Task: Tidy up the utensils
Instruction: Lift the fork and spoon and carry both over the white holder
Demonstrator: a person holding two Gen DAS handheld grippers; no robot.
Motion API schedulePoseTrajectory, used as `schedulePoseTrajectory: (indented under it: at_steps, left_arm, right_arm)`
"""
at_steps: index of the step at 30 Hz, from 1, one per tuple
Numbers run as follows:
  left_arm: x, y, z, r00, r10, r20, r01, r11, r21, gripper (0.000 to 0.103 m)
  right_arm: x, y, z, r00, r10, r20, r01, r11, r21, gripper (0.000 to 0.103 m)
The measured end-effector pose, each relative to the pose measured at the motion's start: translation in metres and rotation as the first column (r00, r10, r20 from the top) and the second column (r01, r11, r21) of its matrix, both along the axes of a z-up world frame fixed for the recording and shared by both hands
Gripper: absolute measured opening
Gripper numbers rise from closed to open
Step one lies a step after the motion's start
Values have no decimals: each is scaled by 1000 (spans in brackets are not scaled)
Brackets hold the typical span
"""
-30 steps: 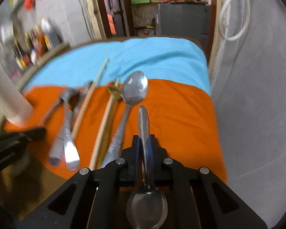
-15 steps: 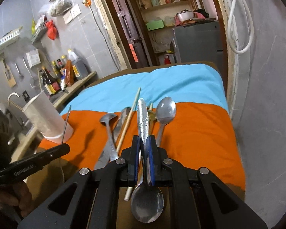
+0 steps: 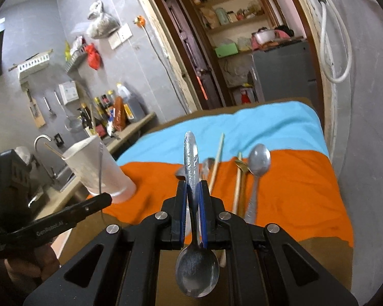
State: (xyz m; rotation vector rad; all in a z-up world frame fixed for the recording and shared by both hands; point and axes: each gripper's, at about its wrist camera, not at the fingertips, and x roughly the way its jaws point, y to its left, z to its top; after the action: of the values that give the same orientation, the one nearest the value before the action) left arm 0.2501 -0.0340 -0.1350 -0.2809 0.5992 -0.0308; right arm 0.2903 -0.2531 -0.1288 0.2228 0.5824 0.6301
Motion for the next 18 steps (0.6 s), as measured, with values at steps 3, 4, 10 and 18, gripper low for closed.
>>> schedulePoseTrajectory:
  at_steps: [3,4,10,18]
  left_arm:
    - [-2,2,7,999,6,38,-7,1000,17,3]
    - [-3,3,9,999,6,46,-7,1000,19,3]
    - [-12,16,26,995,3,104,-6,1000,25,3]
    - [-24,43,61,985,20,170,-21,1000,3,3]
  right_arm:
    - [-3,7,4,1000,-3,23,2,1000,4,7]
    - [-3,9,5,1000,-2,31,2,1000,6,7]
    - [-7,18,18,997,-10,74,8,999,32,7]
    - [-16,50,53,986,23,163,-39,994,98,7]
